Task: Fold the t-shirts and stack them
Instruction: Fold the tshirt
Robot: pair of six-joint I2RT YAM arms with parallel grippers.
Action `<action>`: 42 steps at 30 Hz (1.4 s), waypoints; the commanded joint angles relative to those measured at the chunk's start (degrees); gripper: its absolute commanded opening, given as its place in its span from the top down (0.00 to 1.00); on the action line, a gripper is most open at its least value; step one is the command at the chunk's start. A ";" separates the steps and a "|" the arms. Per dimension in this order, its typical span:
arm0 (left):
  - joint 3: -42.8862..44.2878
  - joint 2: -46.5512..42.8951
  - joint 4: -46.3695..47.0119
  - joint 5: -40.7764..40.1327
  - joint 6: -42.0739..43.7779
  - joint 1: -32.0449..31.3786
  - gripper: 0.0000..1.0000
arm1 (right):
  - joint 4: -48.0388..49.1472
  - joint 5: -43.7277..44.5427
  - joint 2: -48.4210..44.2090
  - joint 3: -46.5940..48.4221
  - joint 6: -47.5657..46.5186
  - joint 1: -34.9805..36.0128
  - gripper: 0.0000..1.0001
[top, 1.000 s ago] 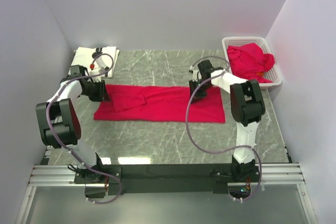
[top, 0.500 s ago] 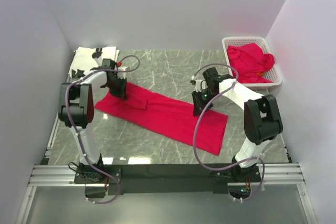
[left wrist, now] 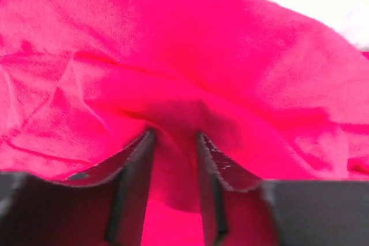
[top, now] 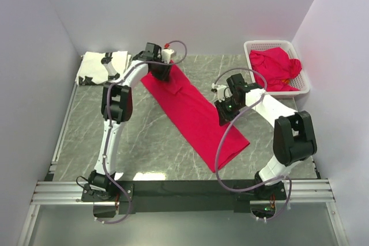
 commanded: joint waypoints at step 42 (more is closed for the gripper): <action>-26.01 -17.18 13.11 13.93 -18.84 6.42 0.60 | -1.94 -8.15 12.19 14.85 -3.16 33.03 0.51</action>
